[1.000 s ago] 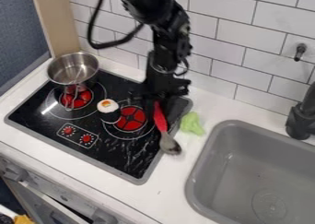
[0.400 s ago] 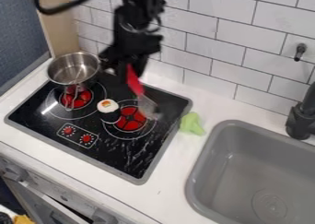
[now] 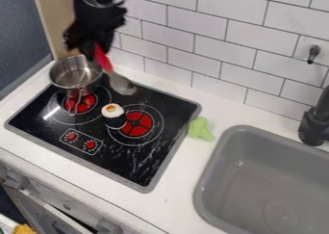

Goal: Move the red spoon to the right side of the stove

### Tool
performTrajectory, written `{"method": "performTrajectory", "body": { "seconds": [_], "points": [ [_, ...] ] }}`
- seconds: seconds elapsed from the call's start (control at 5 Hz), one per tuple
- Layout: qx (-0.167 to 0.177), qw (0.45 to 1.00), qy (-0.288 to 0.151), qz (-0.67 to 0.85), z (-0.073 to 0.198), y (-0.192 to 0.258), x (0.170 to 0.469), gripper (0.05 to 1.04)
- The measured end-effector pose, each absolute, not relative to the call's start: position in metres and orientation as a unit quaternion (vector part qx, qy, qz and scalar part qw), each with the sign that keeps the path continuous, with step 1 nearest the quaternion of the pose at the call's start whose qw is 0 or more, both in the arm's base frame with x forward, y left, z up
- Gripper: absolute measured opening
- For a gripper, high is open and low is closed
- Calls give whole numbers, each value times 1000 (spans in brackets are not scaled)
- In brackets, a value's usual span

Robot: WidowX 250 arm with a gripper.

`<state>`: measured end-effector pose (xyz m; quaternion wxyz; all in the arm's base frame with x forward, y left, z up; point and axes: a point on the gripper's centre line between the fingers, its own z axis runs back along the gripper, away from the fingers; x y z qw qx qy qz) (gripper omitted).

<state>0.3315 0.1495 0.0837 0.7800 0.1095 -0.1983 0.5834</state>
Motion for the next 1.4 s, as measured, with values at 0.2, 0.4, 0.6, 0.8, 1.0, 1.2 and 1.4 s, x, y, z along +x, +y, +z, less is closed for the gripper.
{"method": "performTrajectory", "body": {
  "seconds": [0.2, 0.4, 0.6, 0.8, 1.0, 1.2, 1.4],
  "points": [
    [128, 758, -201, 606, 76, 170, 328, 371],
    [144, 732, -234, 623, 78, 190, 326, 371],
    [179, 715, -238, 633, 56, 201, 317, 371],
    [199, 704, -269, 627, 49, 205, 314, 371],
    [218, 712, -277, 607, 41, 194, 310, 371],
    [219, 727, -265, 594, 30, 181, 303, 371],
    [209, 739, -253, 588, 25, 168, 302, 371]
  ]
}}
